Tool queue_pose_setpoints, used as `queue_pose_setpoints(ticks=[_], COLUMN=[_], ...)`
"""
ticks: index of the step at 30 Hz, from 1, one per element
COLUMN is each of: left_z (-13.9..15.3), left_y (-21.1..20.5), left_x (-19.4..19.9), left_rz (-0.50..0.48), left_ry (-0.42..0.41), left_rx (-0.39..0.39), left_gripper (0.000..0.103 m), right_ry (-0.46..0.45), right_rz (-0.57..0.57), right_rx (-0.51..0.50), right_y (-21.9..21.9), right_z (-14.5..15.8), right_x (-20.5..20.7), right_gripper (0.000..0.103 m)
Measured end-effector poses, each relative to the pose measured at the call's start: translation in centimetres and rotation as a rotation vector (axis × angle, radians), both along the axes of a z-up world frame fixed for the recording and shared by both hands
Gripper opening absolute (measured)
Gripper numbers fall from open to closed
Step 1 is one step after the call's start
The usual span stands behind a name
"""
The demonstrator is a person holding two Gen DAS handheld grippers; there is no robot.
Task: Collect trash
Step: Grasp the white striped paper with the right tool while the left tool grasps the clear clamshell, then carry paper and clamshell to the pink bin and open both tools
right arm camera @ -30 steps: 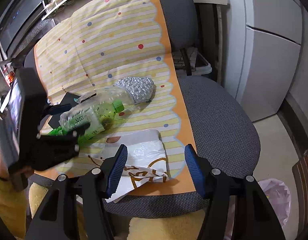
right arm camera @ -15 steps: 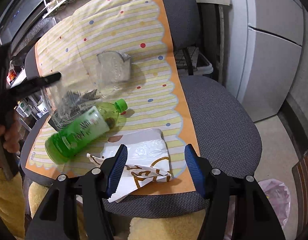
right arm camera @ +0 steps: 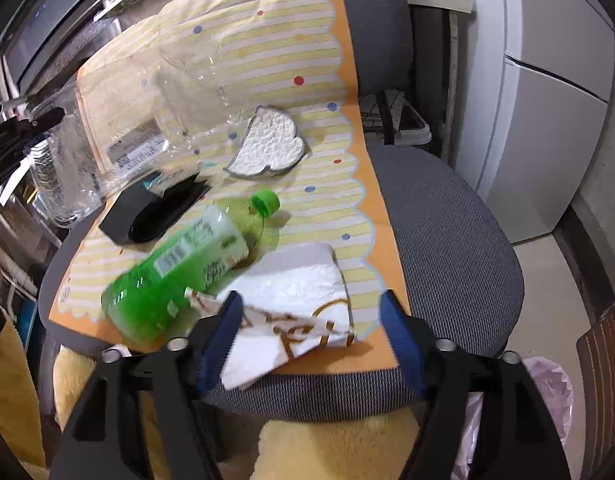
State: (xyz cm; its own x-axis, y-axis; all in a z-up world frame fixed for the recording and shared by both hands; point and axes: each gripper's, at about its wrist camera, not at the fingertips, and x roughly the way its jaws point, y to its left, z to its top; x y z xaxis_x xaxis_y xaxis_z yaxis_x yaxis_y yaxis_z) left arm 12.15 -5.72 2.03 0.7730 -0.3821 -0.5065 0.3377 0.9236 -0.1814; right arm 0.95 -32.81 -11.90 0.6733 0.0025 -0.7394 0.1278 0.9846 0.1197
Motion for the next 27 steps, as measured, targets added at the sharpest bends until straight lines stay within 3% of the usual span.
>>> queue_pose_setpoints(ticks=[4,7,12,20,21,22,24,27], left_z=[-0.2,-0.7,-1.4,-2.7,-3.0,-3.2,-3.5,-3.4], left_y=[1.2,1.1,0.0,-1.3,-1.3,-1.4,-1.4,-1.4], left_x=[-2.5,-4.0,-4.1,-4.4,-4.3,-4.3,-4.2,-4.2], left_rz=[0.006,-0.003,-0.023,-0.046,-0.048,-0.048,-0.046,-0.042], left_ry=[-0.007,-0.015,0.005,0.020,0.030,0.038,0.046,0.048], left_rx=[-0.020,-0.008,0.007,0.041,0.042,0.042,0.041,0.038], left_gripper=[0.012,0.012,0.012,0.012,0.012,0.012,0.012,0.012], right_ry=[0.033,0.036,-0.030,0.108,0.096,0.098,0.100,0.063], right_rz=[-0.021,-0.045,-0.141,-0.199,-0.202,-0.202,-0.201,-0.185], right_rx=[0.026,0.158,0.267,0.354,0.336,0.323,0.348,0.337], right_y=[-0.4,-1.3,-2.9,-3.4,-3.1,-2.9,-2.9,-2.9], right_z=[-1.5,-2.7,-2.9,-6.1,-6.1,-6.1,-6.3,-5.7], right_x=[-0.1,-0.1,0.7,1.0,0.8,0.7,0.7,0.6], right_gripper=[0.074,0.074,0.073,0.061,0.058,0.044,0.029,0.012])
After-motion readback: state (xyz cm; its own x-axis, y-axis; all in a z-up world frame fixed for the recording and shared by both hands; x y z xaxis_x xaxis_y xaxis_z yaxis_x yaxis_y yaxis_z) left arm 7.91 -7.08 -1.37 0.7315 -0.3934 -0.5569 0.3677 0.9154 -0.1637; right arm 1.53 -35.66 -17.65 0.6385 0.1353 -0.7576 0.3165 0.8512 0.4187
